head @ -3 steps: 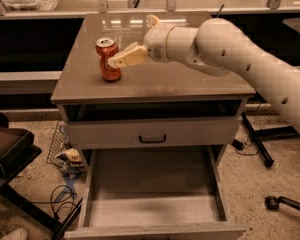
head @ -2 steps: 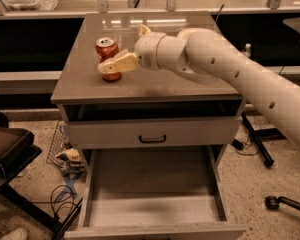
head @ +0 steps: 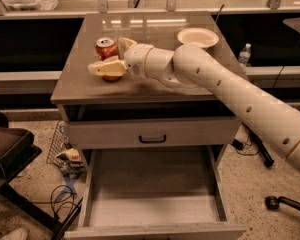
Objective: Place coke can into middle drawer
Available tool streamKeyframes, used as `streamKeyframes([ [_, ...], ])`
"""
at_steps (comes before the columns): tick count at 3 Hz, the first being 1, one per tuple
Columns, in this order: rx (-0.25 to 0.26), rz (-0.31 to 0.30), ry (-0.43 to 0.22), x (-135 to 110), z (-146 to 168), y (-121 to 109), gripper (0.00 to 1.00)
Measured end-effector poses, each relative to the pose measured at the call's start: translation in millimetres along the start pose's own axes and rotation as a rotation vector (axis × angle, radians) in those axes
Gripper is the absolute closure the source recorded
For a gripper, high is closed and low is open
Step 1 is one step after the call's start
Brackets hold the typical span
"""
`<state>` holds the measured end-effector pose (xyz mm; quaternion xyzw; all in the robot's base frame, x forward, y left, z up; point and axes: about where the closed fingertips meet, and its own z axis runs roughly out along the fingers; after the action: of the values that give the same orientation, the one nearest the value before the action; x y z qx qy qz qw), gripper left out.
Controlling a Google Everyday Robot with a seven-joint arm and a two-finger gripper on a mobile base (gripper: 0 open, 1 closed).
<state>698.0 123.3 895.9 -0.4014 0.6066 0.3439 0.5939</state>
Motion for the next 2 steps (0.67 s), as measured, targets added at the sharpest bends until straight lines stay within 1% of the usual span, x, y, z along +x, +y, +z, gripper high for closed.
streamKeyframes([
  [1, -0.007, 0.006, -0.004, 1.9, 4.3, 1.4, 0.47],
  [2, -0.011, 0.006, -0.005, 1.6, 6.1, 3.0, 0.7],
])
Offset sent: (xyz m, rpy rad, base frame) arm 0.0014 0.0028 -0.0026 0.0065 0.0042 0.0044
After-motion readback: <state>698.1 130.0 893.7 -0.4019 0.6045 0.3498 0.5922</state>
